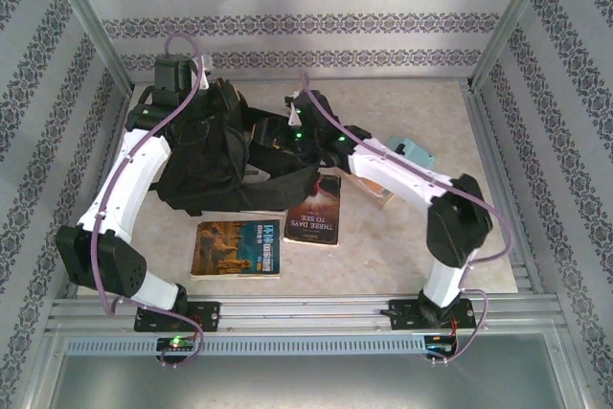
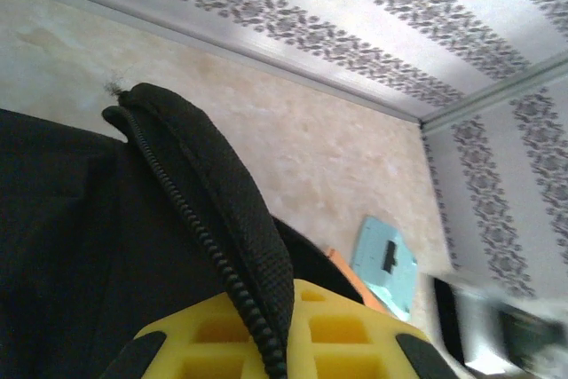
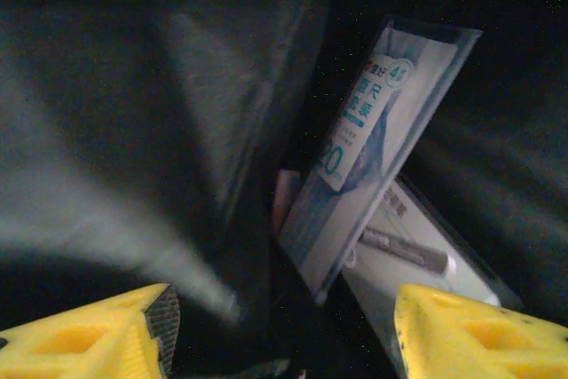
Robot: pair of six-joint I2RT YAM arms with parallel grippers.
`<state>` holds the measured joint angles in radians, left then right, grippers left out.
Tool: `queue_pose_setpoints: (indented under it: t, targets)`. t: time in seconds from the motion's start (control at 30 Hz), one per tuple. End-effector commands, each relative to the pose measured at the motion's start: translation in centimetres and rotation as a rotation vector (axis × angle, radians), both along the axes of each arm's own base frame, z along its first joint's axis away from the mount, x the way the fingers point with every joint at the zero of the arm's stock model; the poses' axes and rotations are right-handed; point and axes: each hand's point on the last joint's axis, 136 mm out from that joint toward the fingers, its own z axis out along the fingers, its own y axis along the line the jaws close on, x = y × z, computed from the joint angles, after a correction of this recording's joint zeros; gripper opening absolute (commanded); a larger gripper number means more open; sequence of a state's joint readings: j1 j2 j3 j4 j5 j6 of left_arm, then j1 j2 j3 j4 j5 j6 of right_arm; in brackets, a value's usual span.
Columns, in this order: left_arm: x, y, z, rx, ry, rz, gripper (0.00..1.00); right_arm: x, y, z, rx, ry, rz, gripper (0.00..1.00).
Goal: Pack the student bag
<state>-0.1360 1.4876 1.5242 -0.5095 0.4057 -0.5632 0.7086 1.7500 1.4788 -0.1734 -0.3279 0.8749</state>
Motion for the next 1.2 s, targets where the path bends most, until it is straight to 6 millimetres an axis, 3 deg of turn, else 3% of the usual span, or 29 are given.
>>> queue_pose_setpoints:
  t: [0.0,0.13,0.27,0.43,0.5,0.57,0.77,0.83,1.0,1.17]
  targets:
    - [0.9,2.1,1.2,0.068,-0.079,0.059,0.0,-1.6,-3.5,-0.1,-0.118,-0.082,0.055,0.63]
    - [1.5,2.3,0.6,0.068,-0.07,0.072,0.0,-1.2,-7.6,-0.1,-0.145,-0.064,-0.001,0.63]
    - [1.9,2.5,-0.1,0.085,-0.06,0.087,0.0,0.2,-13.4,-2.1,-0.219,0.041,-0.126,0.59]
    - [2.0,4.2,-0.7,0.194,-0.049,0.137,0.0,2.1,-21.8,-5.6,-0.46,0.127,-0.34,0.65]
    - [1.9,4.8,-1.1,0.24,-0.043,0.147,0.0,3.1,-26.1,-6.9,-0.559,0.166,-0.462,0.67]
    - [1.9,4.2,-2.1,0.231,-0.026,0.119,0.0,4.4,-28.6,-7.7,-0.571,0.192,-0.537,0.69]
    - [1.4,-1.0,-7.0,0.183,0.089,-0.051,0.03,10.0,-36.2,-9.7,-0.619,0.249,-0.688,0.74]
    - [0.9,-2.7,-8.3,0.173,0.106,-0.096,0.04,11.6,-38.3,-10.8,-0.639,0.275,-0.698,0.84]
    - [-0.4,-3.9,-11.1,0.151,0.144,-0.123,0.11,14.8,-40.9,-13.4,-0.567,0.366,-0.634,0.85]
    - [-1.4,-4.6,-11.9,0.091,0.164,-0.147,0.54,16.4,-40.6,-16.0,-0.446,0.447,-0.543,0.86]
